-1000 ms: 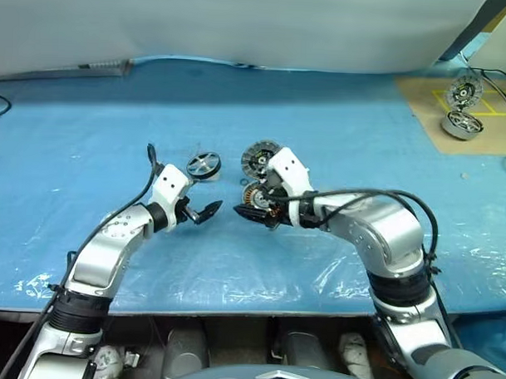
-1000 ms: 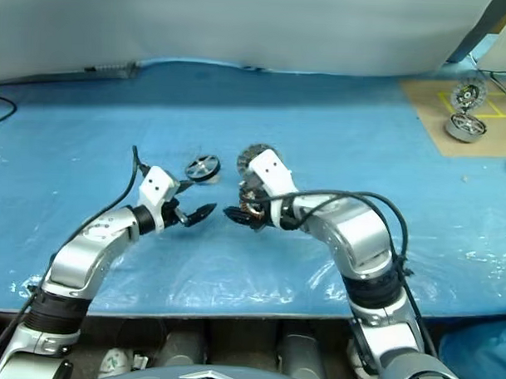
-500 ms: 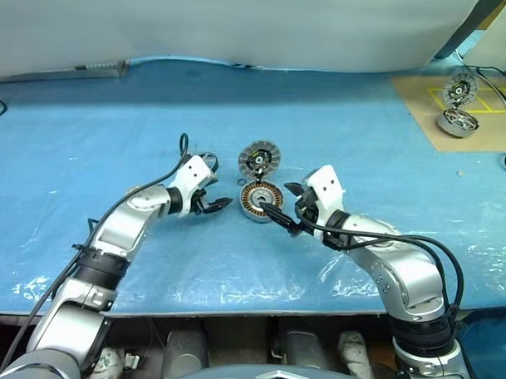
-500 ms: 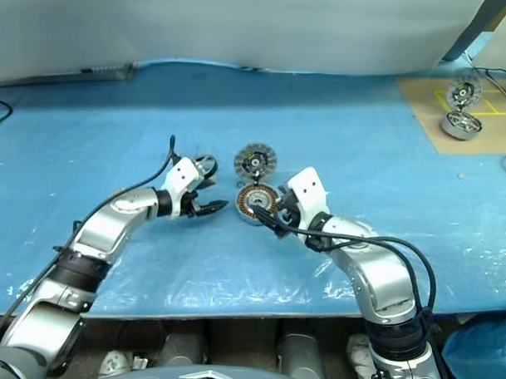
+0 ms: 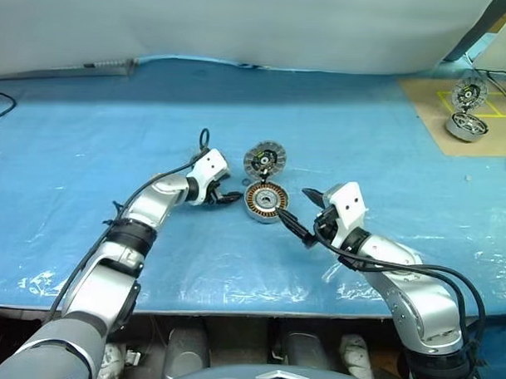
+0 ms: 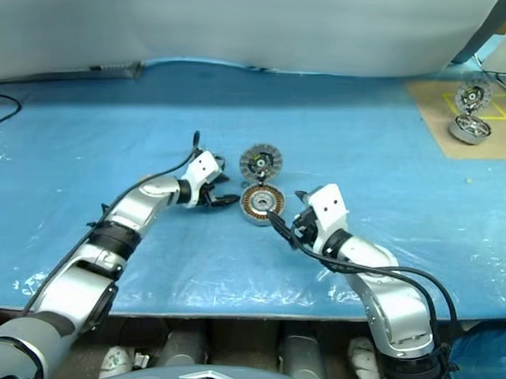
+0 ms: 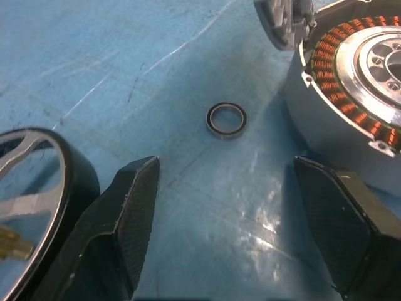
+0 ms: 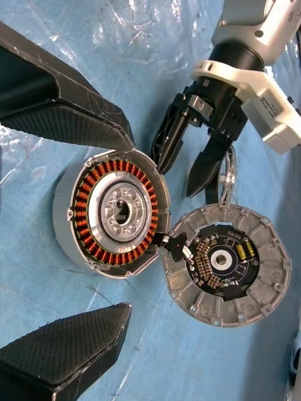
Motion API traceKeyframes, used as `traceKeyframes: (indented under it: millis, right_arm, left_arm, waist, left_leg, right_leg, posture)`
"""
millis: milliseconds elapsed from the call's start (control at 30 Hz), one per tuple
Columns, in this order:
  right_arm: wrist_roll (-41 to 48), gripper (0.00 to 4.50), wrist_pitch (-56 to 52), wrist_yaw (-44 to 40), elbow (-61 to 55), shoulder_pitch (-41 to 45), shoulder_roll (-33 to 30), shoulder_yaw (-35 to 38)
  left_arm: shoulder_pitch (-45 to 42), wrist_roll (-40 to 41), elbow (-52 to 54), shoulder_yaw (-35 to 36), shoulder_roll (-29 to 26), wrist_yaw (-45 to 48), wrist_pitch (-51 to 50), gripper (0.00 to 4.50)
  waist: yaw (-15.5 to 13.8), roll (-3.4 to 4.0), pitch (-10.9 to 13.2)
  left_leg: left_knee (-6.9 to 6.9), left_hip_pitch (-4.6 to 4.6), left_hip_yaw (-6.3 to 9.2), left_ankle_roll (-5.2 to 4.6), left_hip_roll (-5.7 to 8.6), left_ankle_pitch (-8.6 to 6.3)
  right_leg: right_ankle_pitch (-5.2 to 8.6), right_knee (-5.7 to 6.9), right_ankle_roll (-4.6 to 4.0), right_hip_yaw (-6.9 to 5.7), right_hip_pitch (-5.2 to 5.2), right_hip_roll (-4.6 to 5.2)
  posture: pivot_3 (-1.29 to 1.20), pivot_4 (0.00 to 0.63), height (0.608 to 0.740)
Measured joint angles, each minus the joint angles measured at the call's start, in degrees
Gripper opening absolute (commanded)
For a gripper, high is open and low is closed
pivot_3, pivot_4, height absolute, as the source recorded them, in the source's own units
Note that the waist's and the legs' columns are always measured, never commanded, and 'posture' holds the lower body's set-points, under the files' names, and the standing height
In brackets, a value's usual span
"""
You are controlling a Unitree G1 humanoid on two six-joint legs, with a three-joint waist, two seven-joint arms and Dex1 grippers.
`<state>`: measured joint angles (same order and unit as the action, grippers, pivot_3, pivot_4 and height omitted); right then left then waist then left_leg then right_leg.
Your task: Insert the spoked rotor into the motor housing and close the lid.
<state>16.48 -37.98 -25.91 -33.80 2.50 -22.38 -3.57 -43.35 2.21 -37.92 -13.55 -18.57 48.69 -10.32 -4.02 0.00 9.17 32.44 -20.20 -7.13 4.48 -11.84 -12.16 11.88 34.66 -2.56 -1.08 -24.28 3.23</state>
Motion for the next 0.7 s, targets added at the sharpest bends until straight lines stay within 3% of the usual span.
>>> traceKeyframes:
  millis: [700]
  right_arm:
    - [-3.78,4.09,2.50,0.85,6.37,1.98,1.76,-4.24]
  left_arm:
    - [-8.42,-6.01,-16.53,0.65,8.02,-7.86,7.10,3.61]
  waist:
    - [-0.86,-0.04,0.02]
  left_leg:
    - [0.02,0.13,0.05,-0.01,0.11,0.00]
  right_leg:
    - [0.01,-0.04,0.11,-0.02,0.24,0.14]
  posture:
    - [0.00,0.150,0.740]
